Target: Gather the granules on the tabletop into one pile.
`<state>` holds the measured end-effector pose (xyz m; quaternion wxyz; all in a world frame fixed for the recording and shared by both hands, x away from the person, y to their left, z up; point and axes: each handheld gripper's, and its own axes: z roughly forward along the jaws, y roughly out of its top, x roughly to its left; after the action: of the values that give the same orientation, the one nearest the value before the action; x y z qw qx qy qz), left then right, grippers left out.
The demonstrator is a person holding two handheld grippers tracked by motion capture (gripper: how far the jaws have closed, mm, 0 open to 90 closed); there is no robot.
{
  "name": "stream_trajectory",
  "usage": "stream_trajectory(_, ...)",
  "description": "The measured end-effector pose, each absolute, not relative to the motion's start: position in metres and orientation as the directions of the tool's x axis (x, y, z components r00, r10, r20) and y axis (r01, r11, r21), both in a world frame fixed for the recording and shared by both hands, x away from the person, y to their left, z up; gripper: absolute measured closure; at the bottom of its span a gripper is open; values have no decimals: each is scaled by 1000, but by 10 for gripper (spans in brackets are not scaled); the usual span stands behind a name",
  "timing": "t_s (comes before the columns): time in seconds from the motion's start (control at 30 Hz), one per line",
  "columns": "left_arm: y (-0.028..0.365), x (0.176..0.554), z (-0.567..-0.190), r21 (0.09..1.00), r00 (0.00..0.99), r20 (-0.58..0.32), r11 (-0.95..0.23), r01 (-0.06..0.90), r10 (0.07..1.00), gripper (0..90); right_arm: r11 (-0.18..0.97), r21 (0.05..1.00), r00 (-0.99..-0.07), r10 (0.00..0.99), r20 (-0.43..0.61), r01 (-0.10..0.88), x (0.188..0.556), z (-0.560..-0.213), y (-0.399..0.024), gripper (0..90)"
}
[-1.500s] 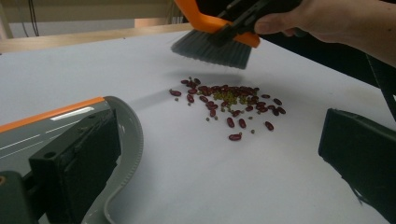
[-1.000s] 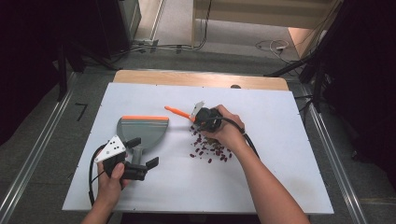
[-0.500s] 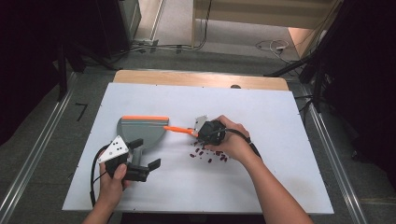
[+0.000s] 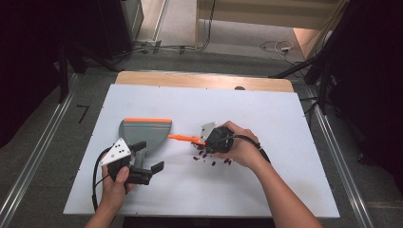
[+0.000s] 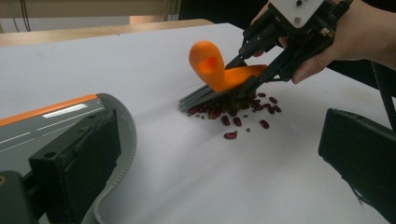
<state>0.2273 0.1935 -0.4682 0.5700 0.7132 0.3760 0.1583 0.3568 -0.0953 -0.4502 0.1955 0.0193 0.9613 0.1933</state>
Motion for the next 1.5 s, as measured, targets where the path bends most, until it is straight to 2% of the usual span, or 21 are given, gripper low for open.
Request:
stream_trajectory(0.23, 196, 228, -468, 934, 656, -201, -58, 351, 727, 0, 894, 448, -886, 209, -414, 1, 361, -428, -101, 684)
stream_trajectory(0.27, 196, 228, -468, 935, 657, -200, -59, 351, 727, 0, 870, 492, -886, 256, -386, 36, 362, -421, -102, 684)
stream_trajectory(0.4, 198, 228, -468, 935, 654, -198, -60, 349, 730, 0, 833, 542, -884, 333, -329, 112, 360, -411, -103, 685)
stream_trajectory(0.5, 198, 228, -468, 936, 654, -192, -64, 347, 731, 0, 757, 596, -882, 442, -166, 267, 354, -402, -99, 685)
stream_trajectory(0.73, 197, 228, -468, 934, 653, -188, -72, 349, 734, 0, 710, 615, -875, 480, -65, 343, 344, -401, -86, 686)
stream_trajectory(0.93, 196, 228, -469, 934, 653, -189, -71, 350, 733, 0, 660, 609, -859, 507, 70, 440, 338, -404, -75, 686)
stream_trajectory(1.17, 196, 228, -468, 936, 656, -191, -67, 347, 731, 0, 669, 585, -863, 492, 113, 458, 331, -417, -61, 686)
stream_trajectory(1.5, 197, 229, -468, 935, 656, -191, -69, 349, 730, 0, 639, 519, -810, 544, 218, 568, 342, -437, -49, 687)
